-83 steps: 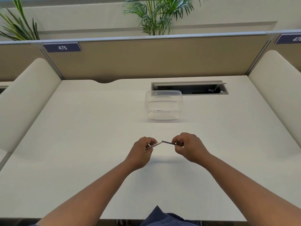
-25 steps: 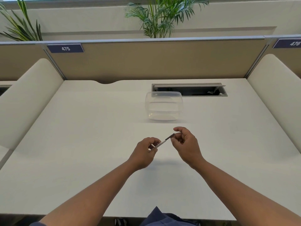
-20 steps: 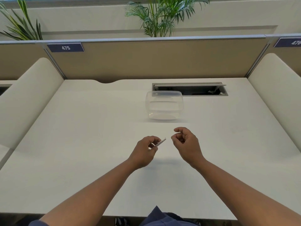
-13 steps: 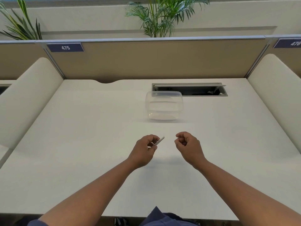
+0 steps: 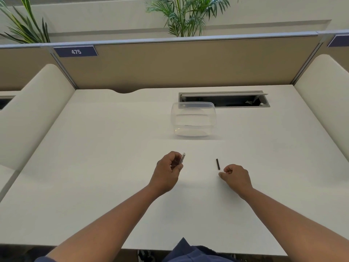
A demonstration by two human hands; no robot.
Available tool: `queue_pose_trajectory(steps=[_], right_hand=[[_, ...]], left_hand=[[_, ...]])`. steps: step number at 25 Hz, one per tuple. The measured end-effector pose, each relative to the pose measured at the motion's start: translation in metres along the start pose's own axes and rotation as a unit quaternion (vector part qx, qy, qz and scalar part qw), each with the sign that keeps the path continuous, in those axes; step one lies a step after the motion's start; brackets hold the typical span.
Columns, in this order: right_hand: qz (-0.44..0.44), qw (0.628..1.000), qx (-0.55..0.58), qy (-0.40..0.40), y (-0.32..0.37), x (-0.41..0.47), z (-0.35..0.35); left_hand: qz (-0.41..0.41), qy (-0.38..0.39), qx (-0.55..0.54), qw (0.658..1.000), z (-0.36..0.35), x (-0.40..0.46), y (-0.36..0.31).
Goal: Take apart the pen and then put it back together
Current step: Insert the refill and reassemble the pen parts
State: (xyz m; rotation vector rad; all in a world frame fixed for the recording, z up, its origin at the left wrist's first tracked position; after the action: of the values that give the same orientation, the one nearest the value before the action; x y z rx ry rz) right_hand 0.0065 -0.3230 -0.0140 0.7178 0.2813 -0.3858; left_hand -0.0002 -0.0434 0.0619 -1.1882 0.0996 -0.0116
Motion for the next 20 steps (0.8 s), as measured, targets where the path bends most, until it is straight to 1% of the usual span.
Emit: queue_pose_trajectory(steps=[3,7,13,15,17,20], right_hand=[[0.005,1.0,-0.019,-0.001,0.004,0.005,-0.006],[-0.01,0.999,-0.046,-0.012,0.013,0.014,-0.009],[-0.022,0.998,-0.062,-0.011,0.019,0.022,-0.01],[-0.024,0.999,-0.048,-0.006,0.018,0.02,-0.007],[-0.015,1.0,-0.01,0.005,0.018,0.015,-0.004],[0.038,0.996,0.07,0.032,0.034,0.003,0.002]], left_hand=[[0.012,0.0,-0.015,1.0,0.002,0.002,0.006],[0.025,0.005,-0.023,0.999,0.004,0.003,0.013],[0.023,0.008,-0.028,0.999,0.008,0.003,0.012],[0.026,0.008,-0.029,0.999,0.008,0.003,0.013],[0.027,0.008,-0.029,0.999,0.006,0.003,0.014],[0.015,0.005,-0.018,1.0,0.004,0.003,0.012]])
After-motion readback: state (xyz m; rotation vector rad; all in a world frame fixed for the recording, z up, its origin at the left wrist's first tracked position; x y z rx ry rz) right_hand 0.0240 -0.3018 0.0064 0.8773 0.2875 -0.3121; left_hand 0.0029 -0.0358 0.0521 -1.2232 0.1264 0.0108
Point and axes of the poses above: each hand's wrist, its own x-axis towards the middle knuckle, its own z-axis out of the back of the hand, y = z × x, the point moved 6 cm from there along x, towards the middle knuckle, and after that the axes turned 5 degrees about -x, right-handed, at the moved point
